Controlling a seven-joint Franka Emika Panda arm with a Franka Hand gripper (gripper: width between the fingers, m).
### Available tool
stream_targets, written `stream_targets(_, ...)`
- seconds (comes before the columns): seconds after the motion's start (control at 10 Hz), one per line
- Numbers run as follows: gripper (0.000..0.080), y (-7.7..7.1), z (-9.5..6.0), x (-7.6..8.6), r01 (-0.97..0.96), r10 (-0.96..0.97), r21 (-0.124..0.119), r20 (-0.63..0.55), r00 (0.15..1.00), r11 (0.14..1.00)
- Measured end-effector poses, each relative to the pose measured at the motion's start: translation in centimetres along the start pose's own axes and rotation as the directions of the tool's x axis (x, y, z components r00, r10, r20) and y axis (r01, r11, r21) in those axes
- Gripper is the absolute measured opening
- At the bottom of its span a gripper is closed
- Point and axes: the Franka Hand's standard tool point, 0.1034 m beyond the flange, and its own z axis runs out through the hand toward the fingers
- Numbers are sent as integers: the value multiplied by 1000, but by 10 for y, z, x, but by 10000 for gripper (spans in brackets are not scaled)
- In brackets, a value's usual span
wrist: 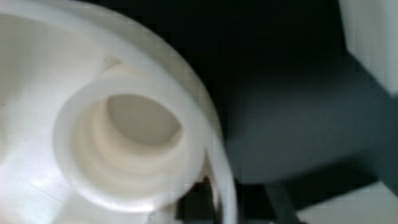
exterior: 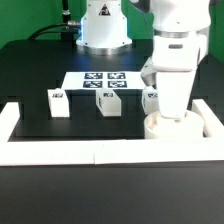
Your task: Assemble stool
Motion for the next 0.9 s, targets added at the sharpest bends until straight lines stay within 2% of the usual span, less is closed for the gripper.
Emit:
stream_targets(0.1,44,-2,1,7,3,-3,4,-3,1000,1000)
stream_targets(0.4,44,-2,3,6,-11,10,12,2,1000,1000)
stream_targets(0.5,152,-2,3,6,-11,11,12,2,1000,1000)
stream_targets(0.6,307,-2,3,6,-11,11,12,2,1000,1000)
stream_targets(0.7,307,-2,3,6,-11,11,12,2,1000,1000)
stream_targets(0.9,572,-2,3,6,-11,11,12,2,1000,1000)
